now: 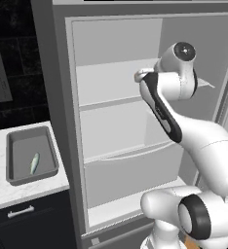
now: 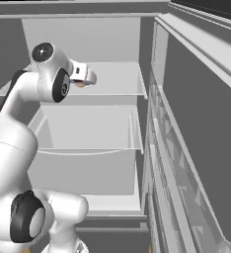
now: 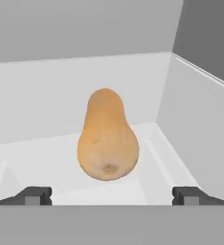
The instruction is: Place one squash and one fish in each tupperware on the nearby counter, to pack two identical lunches.
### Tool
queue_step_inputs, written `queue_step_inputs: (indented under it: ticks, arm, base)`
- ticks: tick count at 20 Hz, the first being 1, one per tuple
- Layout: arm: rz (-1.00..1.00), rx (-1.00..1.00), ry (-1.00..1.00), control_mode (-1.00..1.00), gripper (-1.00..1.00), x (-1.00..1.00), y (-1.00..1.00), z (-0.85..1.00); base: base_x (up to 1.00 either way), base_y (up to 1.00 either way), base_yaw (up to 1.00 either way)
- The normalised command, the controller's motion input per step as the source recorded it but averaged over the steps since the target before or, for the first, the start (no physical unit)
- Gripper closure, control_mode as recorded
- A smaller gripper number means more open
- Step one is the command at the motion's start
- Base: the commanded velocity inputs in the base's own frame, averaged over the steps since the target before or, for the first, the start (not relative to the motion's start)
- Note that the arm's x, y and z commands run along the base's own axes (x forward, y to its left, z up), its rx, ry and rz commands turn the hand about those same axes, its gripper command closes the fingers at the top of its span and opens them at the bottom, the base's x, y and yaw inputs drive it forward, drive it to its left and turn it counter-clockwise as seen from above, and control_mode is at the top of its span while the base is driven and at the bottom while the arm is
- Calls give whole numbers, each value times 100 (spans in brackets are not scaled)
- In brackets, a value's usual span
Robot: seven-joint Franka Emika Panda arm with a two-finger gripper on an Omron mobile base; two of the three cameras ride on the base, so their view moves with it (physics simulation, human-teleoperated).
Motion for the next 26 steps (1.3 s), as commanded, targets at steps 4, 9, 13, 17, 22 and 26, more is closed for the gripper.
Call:
queue_step_inputs:
  ticks: [4,9,13,17,22,26]
  arm:
    - [0,0,0,-100,-100,60,0,0]
    - [0,0,2,-100,-100,42,4,-7]
    - [0,0,1,-100,-100,17,1,-20]
    - [0,0,1,-100,100,7,4,-27]
    - [0,0,1,-100,100,11,5,-13]
    - [0,0,-3,-100,100,-11,1,0]
  base:
    - [0,0,0]
    - [0,0,0]
    - [0,0,0]
    - [0,0,0]
    - [0,0,0]
    - [0,0,0]
